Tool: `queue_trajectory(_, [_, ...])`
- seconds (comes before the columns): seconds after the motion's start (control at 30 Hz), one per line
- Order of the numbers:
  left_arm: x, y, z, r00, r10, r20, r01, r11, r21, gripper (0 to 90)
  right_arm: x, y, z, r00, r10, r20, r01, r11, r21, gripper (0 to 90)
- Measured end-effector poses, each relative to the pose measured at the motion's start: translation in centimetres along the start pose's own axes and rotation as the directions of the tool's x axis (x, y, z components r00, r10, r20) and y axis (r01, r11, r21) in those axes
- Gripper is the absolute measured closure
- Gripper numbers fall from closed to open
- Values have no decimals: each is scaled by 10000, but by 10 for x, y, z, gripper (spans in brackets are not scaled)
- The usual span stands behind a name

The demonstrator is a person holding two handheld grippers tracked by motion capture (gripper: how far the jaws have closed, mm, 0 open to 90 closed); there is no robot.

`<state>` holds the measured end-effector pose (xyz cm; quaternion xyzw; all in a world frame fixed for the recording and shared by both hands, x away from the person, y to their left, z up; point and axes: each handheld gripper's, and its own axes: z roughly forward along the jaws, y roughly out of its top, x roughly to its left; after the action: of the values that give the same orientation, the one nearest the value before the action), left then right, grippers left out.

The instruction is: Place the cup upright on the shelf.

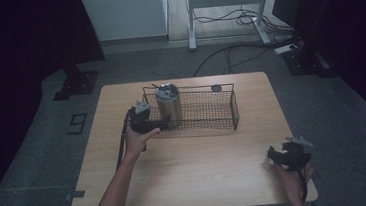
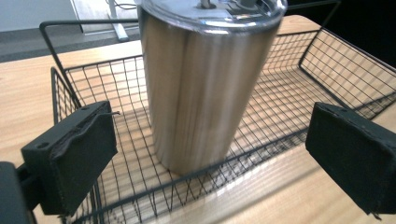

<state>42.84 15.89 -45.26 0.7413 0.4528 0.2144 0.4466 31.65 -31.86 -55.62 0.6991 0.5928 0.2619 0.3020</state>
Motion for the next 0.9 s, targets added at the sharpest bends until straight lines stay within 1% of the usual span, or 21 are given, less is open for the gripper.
queue_trajectory(0.03, [0, -4, -6, 10000, -47, 39, 47, 10000, 49, 23, 0, 0, 0, 10000, 17, 2, -17, 10000, 5, 98])
queue_trajectory(0.07, [0, -4, -6, 10000, -47, 39, 47, 10000, 49, 25, 0, 0, 0, 10000, 17, 2, -17, 10000, 5, 98])
queue_trajectory(0.13, [0, -9, -14, 9999, -119, 100, 118, 9998, 127, 29, 0, 0, 0, 10000, 24, 4, -24, 10000, 15, 98])
queue_trajectory(0.17, [0, -14, -21, 9998, -131, 146, 130, 9999, 106, 34, 0, 0, 0, 10000, 21, 5, -21, 10000, 15, 98])
queue_trajectory(0.2, [0, -14, -21, 9998, -131, 146, 130, 9999, 106, 40, 0, 0, 0, 10000, 21, 5, -21, 10000, 15, 98])
queue_trajectory(0.23, [1, -19, -27, 9998, -99, 185, 96, 9998, 172, 42, 0, 0, 0, 10000, 20, 2, -20, 10000, 13, 98])
queue_trajectory(0.27, [1, -19, -27, 9998, -99, 185, 96, 9998, 172, 44, 0, 0, 0, 10000, 20, 2, -20, 10000, 13, 98])
queue_trajectory(0.4, [3, -31, -42, 9998, -97, 176, 96, 9999, 98, 65, 0, 0, 0, 10000, 22, 3, -22, 10000, 13, 99])
queue_trajectory(0.47, [3, -33, -45, 9998, -62, 173, 60, 9999, 94, 71, 0, 0, 0, 10000, 22, 1, -22, 10000, 14, 99])
queue_trajectory(0.53, [2, -42, -54, 9997, 26, 240, -30, 9999, 150, 70, 0, 0, 0, 10000, 20, -3, -20, 10000, 12, 99])
queue_trajectory(0.67, [-1, -50, -62, 9994, 42, 338, -49, 9998, 211, 71, 0, 0, 0, 10000, 19, 0, -19, 10000, 12, 99])
queue_trajectory(0.73, [-2, -56, -66, 9995, 101, 294, -108, 9996, 266, 70, 0, 0, 0, 10000, 32, 0, -32, 10000, 18, 100])
queue_trajectory(0.8, [-4, -65, -72, 9994, 48, 353, -60, 9995, 320, 70, 0, 0, 0, 10000, 27, -1, -27, 10000, 17, 100])
queue_trajectory(0.83, [-4, -65, -72, 9994, 48, 353, -60, 9995, 320, 70, 0, 0, 0, 10000, 27, -1, -27, 10000, 17, 100])
queue_trajectory(0.9, [-4, -76, -78, 9993, -15, 386, 0, 9992, 393, 70, 0, 0, 0, 10000, 28, -5, -28, 10000, 16, 101])
